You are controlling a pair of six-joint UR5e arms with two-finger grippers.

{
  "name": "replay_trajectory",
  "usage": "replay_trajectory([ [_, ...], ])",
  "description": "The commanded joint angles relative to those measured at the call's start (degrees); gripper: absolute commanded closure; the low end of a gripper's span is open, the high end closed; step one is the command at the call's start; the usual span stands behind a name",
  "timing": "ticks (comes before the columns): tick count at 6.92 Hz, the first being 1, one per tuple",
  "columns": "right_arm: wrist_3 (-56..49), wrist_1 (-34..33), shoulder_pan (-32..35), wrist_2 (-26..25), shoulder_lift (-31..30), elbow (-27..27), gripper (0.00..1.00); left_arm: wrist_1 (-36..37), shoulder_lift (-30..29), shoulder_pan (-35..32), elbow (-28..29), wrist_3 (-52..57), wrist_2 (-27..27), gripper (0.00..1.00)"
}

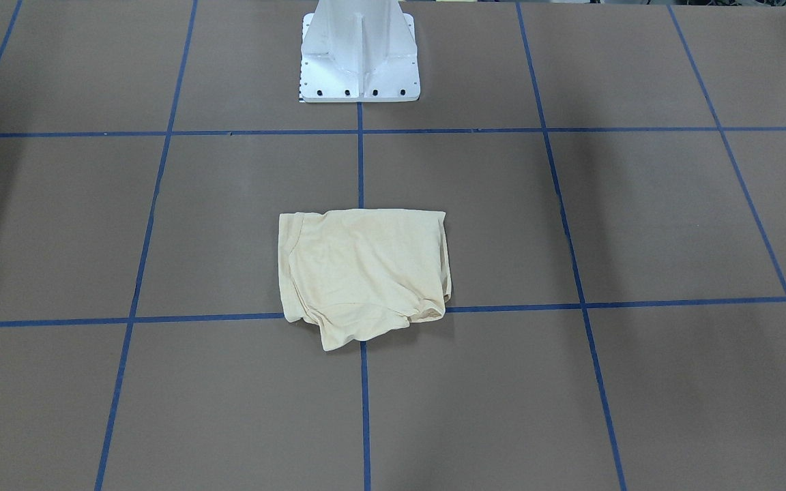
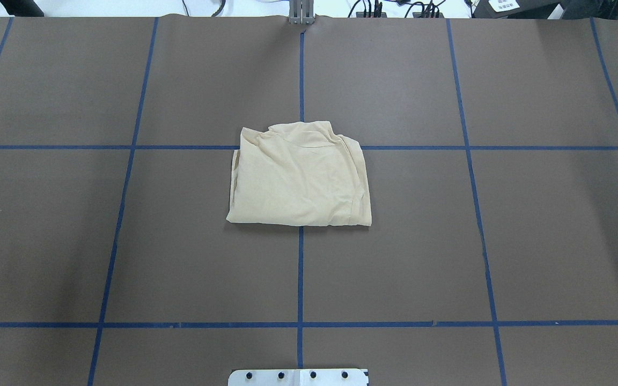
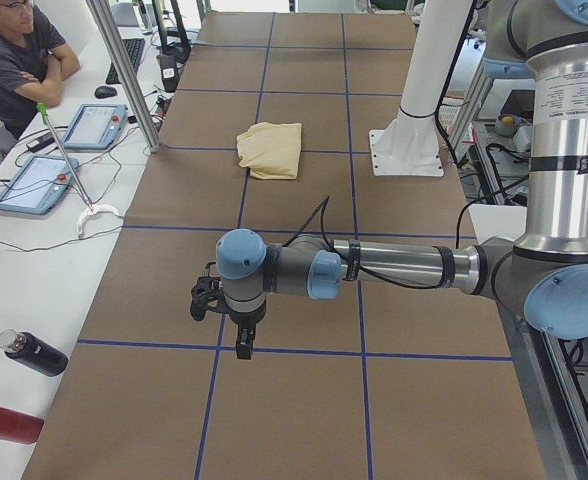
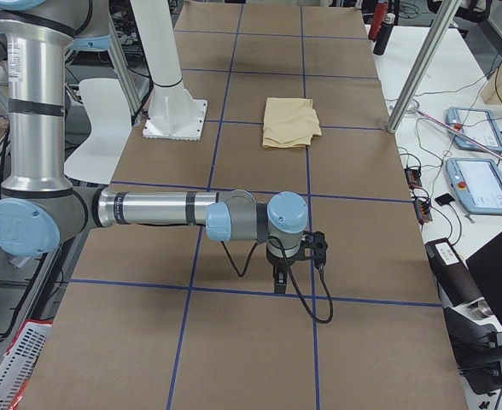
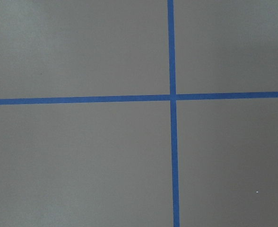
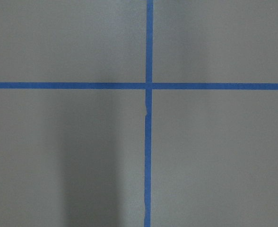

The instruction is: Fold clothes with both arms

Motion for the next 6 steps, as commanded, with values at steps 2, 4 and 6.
replay_trajectory([
  [2,-0.1,0.0,0.0,-0.1,0.3,0.0,0.0,-0.1,0.0,0.0,0.2,0.1,0.0,0.0],
  [4,0.0,0.0,0.0,0.0,0.5,0.0,0.0,-0.1,-0.4,0.0,0.2,0.1,0.0,0.0],
  [6,-0.1,0.0,0.0,0.2,0.5,0.4,0.0,-0.1,-0.5,0.0,0.1,0.1,0.0,0.0],
])
